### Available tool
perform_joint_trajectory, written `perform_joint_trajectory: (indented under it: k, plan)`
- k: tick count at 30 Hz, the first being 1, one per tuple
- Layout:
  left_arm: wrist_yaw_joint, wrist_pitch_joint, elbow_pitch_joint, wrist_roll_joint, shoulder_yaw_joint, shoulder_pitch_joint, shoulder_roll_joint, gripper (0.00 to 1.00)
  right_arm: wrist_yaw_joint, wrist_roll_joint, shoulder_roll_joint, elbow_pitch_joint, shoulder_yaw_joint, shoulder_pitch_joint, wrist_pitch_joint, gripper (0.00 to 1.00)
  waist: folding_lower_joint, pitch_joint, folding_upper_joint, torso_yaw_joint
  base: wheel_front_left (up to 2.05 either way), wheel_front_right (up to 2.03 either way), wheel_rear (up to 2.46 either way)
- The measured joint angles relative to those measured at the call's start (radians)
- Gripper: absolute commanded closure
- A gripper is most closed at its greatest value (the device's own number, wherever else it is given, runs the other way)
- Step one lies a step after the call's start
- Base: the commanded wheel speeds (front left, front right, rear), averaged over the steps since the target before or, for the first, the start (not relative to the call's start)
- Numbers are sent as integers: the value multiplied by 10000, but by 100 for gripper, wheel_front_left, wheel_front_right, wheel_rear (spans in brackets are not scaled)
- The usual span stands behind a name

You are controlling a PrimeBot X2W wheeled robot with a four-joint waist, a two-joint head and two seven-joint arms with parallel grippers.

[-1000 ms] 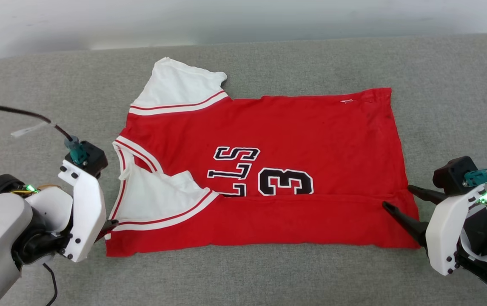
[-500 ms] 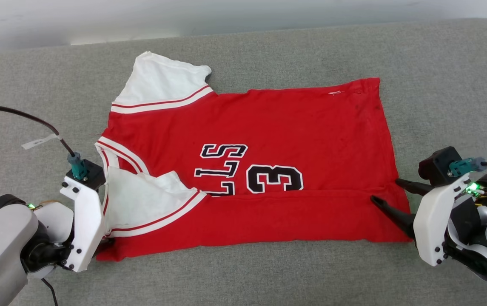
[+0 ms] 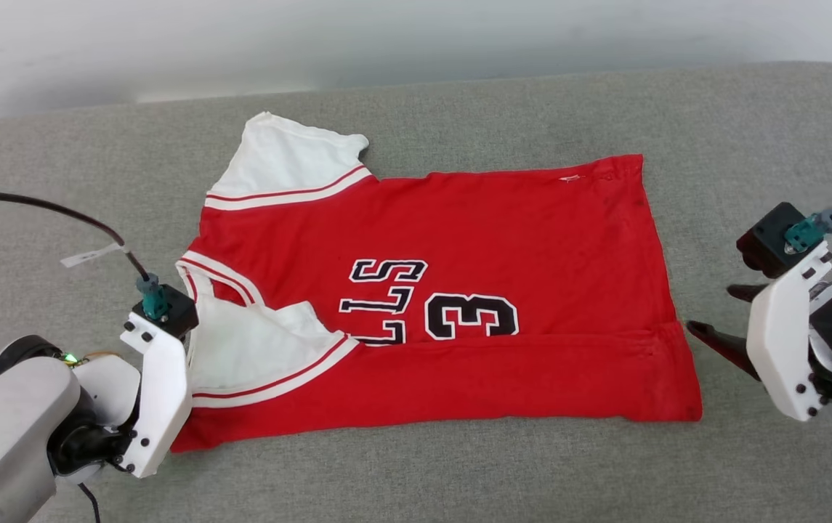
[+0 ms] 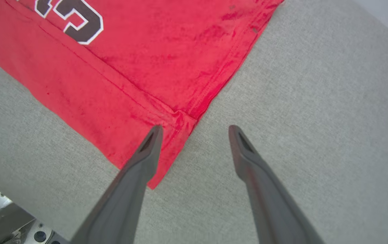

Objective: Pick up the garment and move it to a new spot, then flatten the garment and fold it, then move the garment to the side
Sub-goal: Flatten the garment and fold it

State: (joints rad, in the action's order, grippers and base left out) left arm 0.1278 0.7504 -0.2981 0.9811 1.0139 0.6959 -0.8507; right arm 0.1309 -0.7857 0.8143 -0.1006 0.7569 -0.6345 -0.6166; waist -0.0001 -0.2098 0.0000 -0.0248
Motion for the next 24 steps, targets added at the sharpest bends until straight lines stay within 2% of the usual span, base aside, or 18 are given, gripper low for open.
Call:
perform_joint_trajectory:
  k: [5,8,16,23,24]
  plan:
    - [2,-115,640,-15,69,113,-261,100,4,-721,487,104,794,-494,-1816,0,1,48,0,116,0,0,0]
    - [2,-148,922,-31,94,216,-286,100,2,-1087,430,-203,1039,-611,-2293,0,1,-50,0,208,0,0,0]
    - [-4,-221,1346,-213,151,344,-221,100,-2,-1281,-826,-1810,1471,-423,-2046,0,1,-540,0,460,0,0,0]
    - [-90,-410,1340,-267,165,329,-184,100,-19,-1273,-1248,-2522,1764,-389,-1369,0,-1,-734,0,524,0,0,0]
    - [-134,-506,1298,-215,167,232,-184,100,-17,-1287,-1254,-2596,1887,-406,-945,100,-1,-630,0,456,0,0,0]
